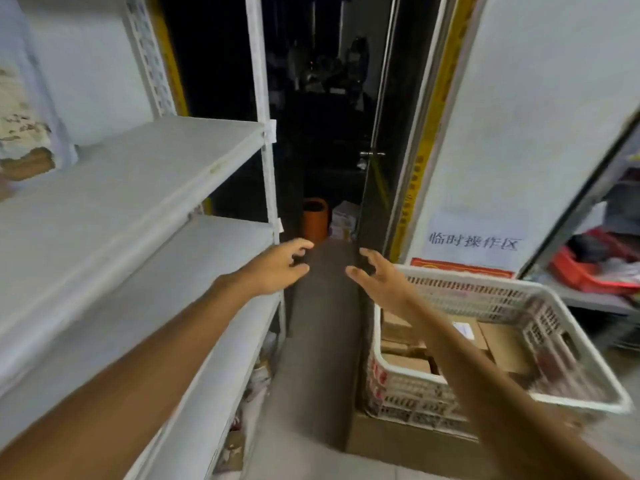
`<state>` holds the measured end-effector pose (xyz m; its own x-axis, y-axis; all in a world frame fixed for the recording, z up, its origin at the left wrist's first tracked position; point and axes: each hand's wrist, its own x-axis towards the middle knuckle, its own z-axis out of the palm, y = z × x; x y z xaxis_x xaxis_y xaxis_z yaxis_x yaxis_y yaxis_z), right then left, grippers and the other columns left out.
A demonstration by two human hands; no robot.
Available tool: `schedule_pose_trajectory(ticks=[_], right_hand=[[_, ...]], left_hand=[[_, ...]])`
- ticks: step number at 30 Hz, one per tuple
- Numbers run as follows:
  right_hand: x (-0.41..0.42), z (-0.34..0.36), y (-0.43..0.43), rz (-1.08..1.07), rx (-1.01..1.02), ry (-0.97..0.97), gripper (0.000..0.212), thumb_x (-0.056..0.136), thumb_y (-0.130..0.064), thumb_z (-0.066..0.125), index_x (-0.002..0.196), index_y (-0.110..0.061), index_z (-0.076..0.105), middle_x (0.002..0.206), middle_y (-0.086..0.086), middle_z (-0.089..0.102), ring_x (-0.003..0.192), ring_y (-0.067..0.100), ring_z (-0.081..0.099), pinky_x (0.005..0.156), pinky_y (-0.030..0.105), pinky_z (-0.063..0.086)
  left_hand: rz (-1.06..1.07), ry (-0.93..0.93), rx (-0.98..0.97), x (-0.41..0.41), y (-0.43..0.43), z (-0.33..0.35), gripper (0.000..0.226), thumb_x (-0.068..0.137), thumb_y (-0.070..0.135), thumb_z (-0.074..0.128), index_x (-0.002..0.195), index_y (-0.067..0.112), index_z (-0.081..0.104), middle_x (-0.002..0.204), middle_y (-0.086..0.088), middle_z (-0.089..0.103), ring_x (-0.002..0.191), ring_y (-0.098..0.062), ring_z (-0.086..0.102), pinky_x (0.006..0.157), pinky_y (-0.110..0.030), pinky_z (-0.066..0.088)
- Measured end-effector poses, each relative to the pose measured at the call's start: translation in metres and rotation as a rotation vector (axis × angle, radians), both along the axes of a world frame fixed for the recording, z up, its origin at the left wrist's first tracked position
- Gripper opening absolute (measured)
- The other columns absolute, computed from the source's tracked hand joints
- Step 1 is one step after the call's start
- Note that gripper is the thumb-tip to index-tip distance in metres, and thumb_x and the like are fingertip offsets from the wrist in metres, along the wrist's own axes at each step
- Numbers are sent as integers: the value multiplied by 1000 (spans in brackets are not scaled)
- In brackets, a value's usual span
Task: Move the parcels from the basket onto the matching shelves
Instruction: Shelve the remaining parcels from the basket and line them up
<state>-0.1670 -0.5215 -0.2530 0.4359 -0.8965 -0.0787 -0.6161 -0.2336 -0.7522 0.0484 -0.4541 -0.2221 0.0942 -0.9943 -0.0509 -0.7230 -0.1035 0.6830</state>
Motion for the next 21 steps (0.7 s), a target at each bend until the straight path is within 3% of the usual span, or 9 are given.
schedule_pose_trajectory(ticks=[3, 7, 11, 16, 21], right_hand=[[-51, -18, -22, -93, 48, 24, 75, 74, -80, 43, 137, -39, 38, 140, -2, 50, 123, 24, 51, 101, 50, 47], [-113, -49, -49, -193, 119, -49, 53, 93, -44, 57, 138, -18, 46, 141, 6, 47, 128, 25, 47, 104, 49, 44], [-162, -88, -77, -232, 195, -59, 54, 95, -39, 55, 141, -13, 43, 146, 7, 44, 132, 25, 44, 107, 45, 41], [-205, -130, -116, -253, 366, -57, 55, 95, -43, 53, 140, -12, 43, 143, 10, 47, 127, 23, 46, 93, 29, 38], [-223, -166, -161, -222, 505, -26, 57, 96, -44, 52, 142, -15, 39, 138, 11, 49, 118, 19, 51, 90, 29, 36]], left_hand=[[-118, 11, 87, -50, -53, -38, 48, 94, 25, 56, 139, 31, 41, 141, 0, 47, 119, -17, 51, 88, -28, 43], [-263, 5, 184, -111, -108, -79, 50, 94, 23, 56, 141, 28, 39, 141, -1, 48, 119, -19, 53, 83, -27, 43], [-377, -19, 273, -163, -153, -114, 52, 94, 21, 55, 143, 22, 37, 140, -6, 48, 117, -21, 54, 86, -27, 45], [-395, 28, 396, -205, -194, -155, 49, 95, 23, 55, 141, 24, 39, 139, -5, 48, 108, -11, 51, 69, -10, 40], [-212, 139, 423, -212, -223, -191, 39, 94, 26, 55, 132, 29, 48, 135, -1, 52, 109, -8, 51, 80, -20, 41]])
